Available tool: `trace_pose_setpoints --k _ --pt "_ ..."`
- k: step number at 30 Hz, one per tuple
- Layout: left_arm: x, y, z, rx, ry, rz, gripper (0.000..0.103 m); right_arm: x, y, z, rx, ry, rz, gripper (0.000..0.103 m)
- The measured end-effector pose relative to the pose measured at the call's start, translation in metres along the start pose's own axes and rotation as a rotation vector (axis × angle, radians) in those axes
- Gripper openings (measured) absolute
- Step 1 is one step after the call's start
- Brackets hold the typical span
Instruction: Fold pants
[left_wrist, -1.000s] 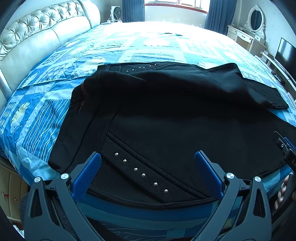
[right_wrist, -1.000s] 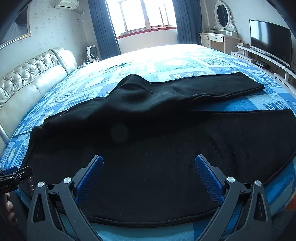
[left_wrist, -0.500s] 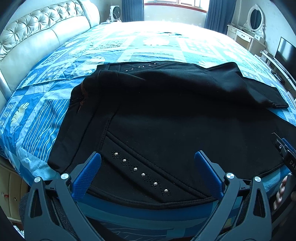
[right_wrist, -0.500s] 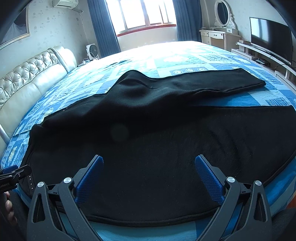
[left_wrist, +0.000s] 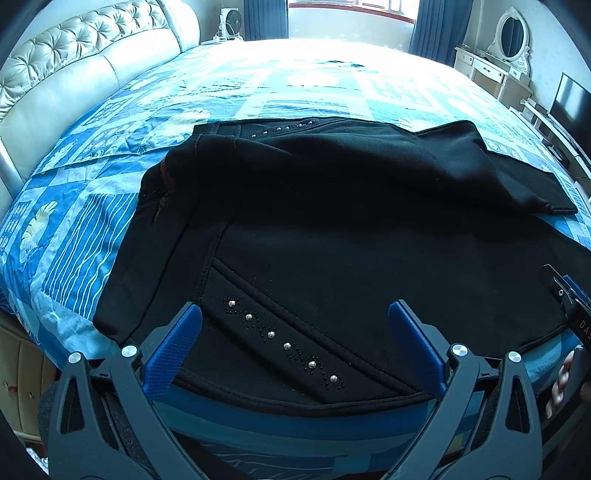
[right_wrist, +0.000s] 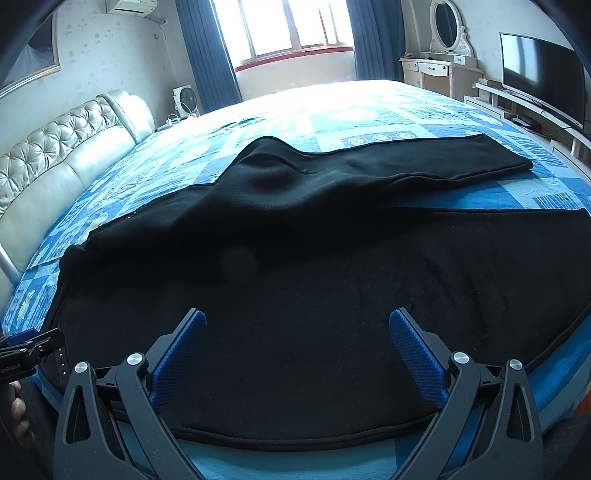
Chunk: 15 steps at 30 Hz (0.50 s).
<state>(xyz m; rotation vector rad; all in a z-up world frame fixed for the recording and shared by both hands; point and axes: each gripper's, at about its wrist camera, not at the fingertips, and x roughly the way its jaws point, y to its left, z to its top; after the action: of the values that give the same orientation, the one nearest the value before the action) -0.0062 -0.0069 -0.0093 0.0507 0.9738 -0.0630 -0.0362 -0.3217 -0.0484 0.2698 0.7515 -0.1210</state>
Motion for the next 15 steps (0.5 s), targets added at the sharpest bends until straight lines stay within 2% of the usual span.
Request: trace_pose_setpoints --k 15 --pt "0.0017 -0.0021 0.0007 -0.002 0.005 -0.004 0.101 0.0009 0.0018 0.001 0.003 0.006 0.004 0.099"
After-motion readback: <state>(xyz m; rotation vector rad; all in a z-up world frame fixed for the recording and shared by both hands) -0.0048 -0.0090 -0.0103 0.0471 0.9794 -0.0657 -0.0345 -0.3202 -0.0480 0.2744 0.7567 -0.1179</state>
